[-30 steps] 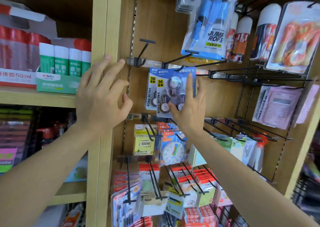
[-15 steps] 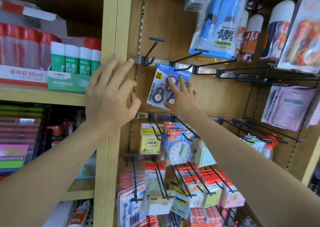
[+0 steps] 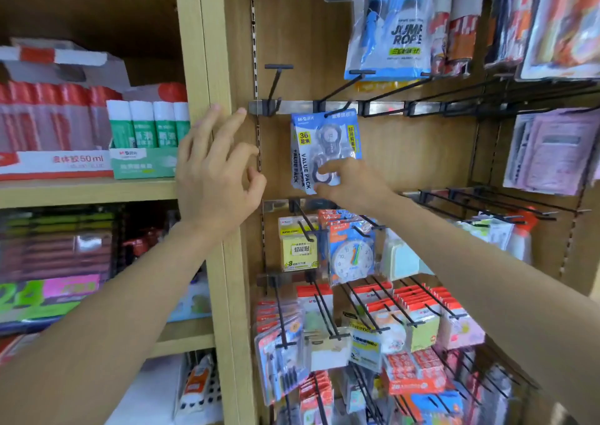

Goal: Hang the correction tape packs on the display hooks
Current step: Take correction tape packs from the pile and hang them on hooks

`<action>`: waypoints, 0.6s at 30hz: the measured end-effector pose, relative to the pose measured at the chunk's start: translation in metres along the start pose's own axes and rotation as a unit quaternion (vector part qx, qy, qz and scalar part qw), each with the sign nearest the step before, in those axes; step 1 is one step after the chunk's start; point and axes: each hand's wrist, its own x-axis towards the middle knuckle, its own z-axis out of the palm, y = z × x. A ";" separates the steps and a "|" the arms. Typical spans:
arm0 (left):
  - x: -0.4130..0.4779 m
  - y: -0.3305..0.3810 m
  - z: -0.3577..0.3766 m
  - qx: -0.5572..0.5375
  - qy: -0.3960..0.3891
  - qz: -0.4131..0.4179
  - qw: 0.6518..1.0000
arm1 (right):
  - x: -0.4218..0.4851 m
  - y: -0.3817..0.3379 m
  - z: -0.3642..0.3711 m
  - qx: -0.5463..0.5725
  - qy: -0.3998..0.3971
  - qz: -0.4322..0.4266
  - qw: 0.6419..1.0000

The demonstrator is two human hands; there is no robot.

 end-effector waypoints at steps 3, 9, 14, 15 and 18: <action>-0.003 -0.002 -0.005 -0.060 -0.015 -0.011 0.998 | -0.034 -0.006 -0.012 0.082 0.004 -0.002 0.997; -0.045 0.037 -0.048 -0.176 -0.110 -0.095 0.974 | -0.116 -0.006 -0.011 0.137 0.038 -0.033 0.989; -0.123 0.064 -0.084 -0.220 -0.309 -0.180 0.908 | -0.195 0.011 0.023 0.172 -0.010 0.001 0.985; -0.139 0.068 -0.090 -0.222 -0.332 -0.200 0.895 | -0.211 0.013 0.032 0.174 -0.019 0.009 0.984; -0.197 0.082 -0.106 -0.212 -0.397 -0.267 0.852 | -0.259 0.018 0.065 0.197 -0.052 0.041 0.978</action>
